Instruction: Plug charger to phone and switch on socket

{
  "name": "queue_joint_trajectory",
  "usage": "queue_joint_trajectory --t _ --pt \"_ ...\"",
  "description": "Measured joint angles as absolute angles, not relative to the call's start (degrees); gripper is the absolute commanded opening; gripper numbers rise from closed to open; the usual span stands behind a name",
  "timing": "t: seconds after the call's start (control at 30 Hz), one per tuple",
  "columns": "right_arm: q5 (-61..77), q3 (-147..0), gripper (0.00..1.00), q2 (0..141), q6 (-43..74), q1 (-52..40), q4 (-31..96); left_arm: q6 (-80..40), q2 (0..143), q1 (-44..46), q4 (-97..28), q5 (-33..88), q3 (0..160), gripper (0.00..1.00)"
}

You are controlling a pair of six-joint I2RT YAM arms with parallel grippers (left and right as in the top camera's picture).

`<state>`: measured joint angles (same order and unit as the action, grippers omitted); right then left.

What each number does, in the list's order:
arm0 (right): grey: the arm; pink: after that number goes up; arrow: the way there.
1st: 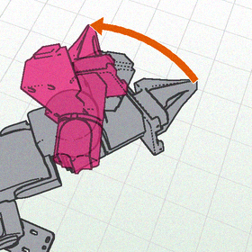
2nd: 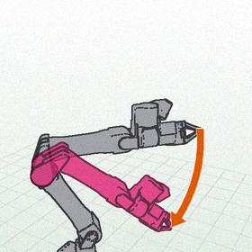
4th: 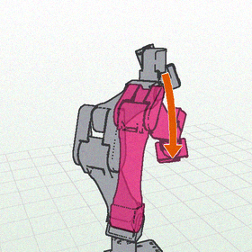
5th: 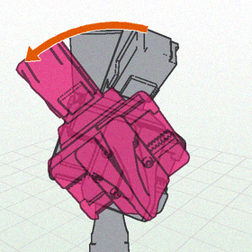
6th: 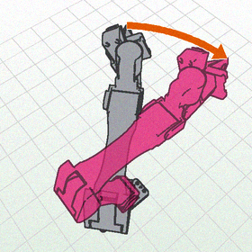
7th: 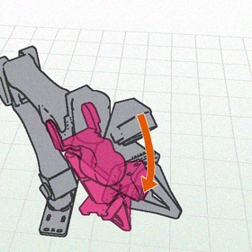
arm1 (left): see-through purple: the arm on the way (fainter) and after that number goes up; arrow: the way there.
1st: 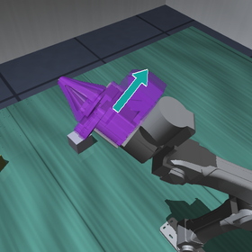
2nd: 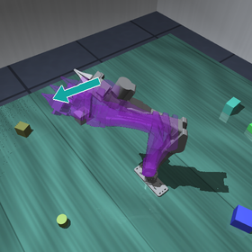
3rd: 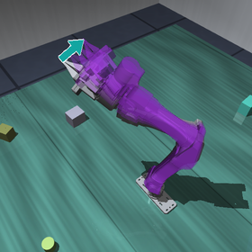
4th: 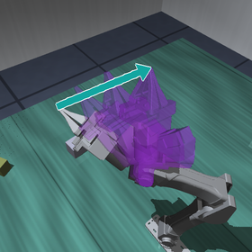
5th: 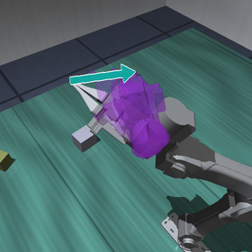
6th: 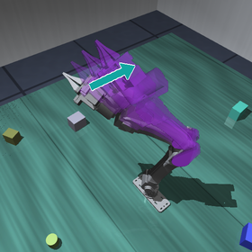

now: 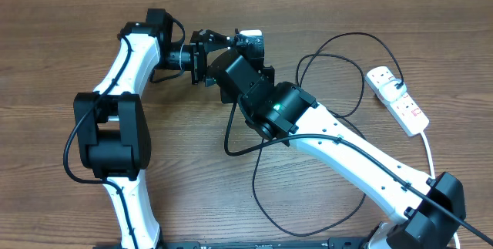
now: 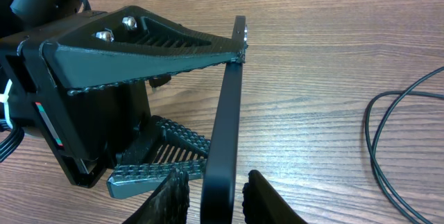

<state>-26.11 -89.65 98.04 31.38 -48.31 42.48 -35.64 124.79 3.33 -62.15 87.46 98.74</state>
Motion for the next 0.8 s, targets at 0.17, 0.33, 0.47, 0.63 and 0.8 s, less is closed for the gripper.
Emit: queue_joint_trajectory --t 0.17,0.33,0.47,0.63,0.8 --pt "-26.1 -89.6 0.27 98.1 31.4 -48.3 42.5 -35.6 124.8 3.3 -62.2 87.5 98.7 0.63" --pt "-26.1 -89.6 0.27 98.1 31.4 -48.3 42.5 -35.6 124.8 3.3 -62.2 87.5 98.7 0.63" --pt "-26.2 -89.6 0.27 98.7 31.4 -48.3 42.5 -35.6 124.8 3.3 -62.2 87.5 98.7 0.63" --pt "-26.2 -89.6 0.26 99.4 31.4 -48.3 42.5 -35.6 124.8 3.3 -62.2 87.5 98.7 0.63" --pt "-26.2 -89.6 0.25 99.4 31.4 -48.3 41.6 -35.6 124.8 3.3 -62.2 87.5 98.7 0.63"
